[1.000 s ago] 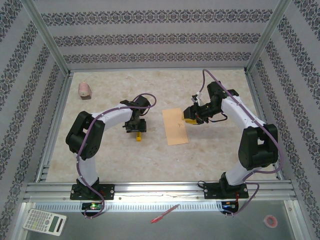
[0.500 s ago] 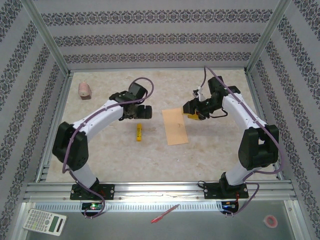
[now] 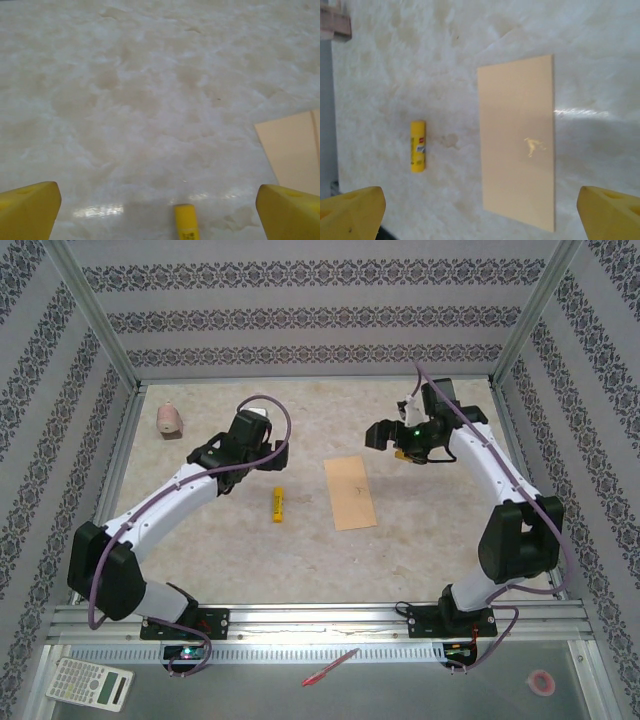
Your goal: Place the letter into the envelope and seal it
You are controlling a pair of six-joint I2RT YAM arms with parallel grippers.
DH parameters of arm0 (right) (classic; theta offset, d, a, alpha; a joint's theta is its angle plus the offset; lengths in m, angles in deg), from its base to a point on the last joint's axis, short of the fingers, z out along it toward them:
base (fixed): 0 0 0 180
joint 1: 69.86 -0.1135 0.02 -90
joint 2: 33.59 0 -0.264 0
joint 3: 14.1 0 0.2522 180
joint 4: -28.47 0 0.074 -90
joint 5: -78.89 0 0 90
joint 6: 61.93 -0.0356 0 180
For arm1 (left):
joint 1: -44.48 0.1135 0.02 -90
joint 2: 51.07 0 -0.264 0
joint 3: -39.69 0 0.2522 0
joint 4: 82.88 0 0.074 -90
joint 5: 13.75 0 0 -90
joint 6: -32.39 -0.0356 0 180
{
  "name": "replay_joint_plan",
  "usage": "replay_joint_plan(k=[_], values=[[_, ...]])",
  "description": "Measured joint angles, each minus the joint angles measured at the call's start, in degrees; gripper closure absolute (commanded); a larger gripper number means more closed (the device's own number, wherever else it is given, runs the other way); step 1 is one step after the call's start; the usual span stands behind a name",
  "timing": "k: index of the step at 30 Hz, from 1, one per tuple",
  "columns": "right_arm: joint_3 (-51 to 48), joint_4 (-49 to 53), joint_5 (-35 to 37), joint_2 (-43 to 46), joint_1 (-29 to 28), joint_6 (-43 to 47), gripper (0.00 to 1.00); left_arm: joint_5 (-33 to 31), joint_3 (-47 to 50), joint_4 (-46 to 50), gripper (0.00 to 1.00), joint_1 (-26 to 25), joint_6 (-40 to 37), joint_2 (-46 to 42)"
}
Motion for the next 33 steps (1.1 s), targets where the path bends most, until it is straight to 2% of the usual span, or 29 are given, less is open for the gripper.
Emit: replay_joint_plan(k=[6,12,15,19,23,29,33], values=[[-3.1,-4.9,6.8,6.2,1.9,-0.8,0.02,-3.7,16.2,-17.6,0.0,2.0,-7.0,-8.4],[-14.3,-14.1,13.2,14.5,2.2,0.5,0.02,-1.3,25.8,-30.9,0.0,8.7,-11.5,-11.1],[-22.8,-23.0,16.9,19.3,2.8,3.0,0.02,1.3,29.8,-35.0,0.0,12.3,-11.8,-11.1],[-39.9,-39.8,24.4,25.8,4.3,3.7,0.02,2.5,33.0,-38.8,0.0,16.8,-11.8,-10.7],[-49.1,-49.4,27.5,24.9,7.3,7.3,0.02,3.2,35.2,-42.7,0.0,20.4,-12.4,-9.7],[-54.1,-65.9,31.6,21.0,7.5,13.4,0.02,5.2,39.1,-53.5,0.0,25.2,-13.4,-4.4],[-55.4,-73.3,32.7,16.2,7.5,15.7,0.02,6.9,41.2,-59.8,0.0,27.0,-14.3,1.5]])
